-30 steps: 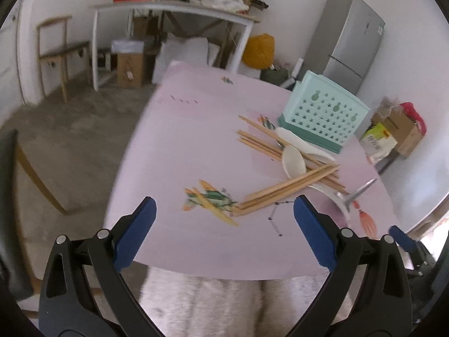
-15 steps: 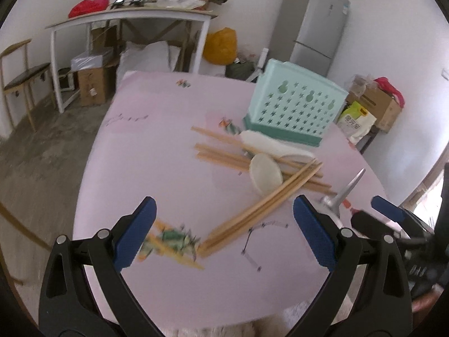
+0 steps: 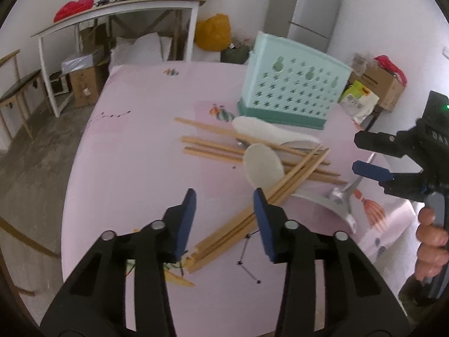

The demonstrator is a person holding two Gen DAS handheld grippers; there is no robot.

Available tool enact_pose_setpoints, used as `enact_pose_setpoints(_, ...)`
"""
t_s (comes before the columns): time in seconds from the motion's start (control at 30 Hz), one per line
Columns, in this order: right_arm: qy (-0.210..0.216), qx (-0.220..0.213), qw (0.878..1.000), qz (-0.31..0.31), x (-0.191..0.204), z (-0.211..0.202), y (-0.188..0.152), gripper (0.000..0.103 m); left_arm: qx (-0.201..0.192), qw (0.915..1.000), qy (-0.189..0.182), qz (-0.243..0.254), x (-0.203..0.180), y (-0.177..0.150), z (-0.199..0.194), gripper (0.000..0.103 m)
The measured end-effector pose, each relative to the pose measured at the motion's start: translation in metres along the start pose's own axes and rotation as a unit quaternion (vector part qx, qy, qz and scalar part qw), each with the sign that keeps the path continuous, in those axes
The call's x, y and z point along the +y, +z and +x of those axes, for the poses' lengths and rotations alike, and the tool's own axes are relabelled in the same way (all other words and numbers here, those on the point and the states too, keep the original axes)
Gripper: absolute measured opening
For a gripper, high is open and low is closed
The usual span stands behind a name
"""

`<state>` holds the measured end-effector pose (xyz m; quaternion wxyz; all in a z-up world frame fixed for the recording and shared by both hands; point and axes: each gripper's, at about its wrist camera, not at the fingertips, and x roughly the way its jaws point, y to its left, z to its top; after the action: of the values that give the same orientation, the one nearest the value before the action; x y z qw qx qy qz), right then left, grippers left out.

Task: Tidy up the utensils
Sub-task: 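Move the right tool down over the wooden chopsticks pile, then close the right tool on one wooden chopstick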

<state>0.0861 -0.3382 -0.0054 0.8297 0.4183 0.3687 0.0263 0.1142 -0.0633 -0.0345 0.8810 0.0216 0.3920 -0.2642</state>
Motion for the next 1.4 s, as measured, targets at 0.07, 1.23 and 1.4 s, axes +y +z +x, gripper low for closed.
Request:
enact_pose_setpoints(0.07,-0.002,0.015,1.0,0.023,-0.005,0.011,0.003,0.054,0.001,1.0,0.007,-0.006,0.003,-0.002,0.003,0.031)
enact_pose_setpoints(1.23,-0.011,0.05,0.993,0.105,-0.021,0.049,0.011,0.039,0.02,0.9991,0.001,-0.036,0.012,-0.011,0.013,0.035)
enact_pose_setpoints(1.4,-0.019,0.048,0.994,0.093,-0.018,0.057,0.012,0.034,-0.002,0.9989,0.009,-0.045,0.014,-0.006,0.005,0.063)
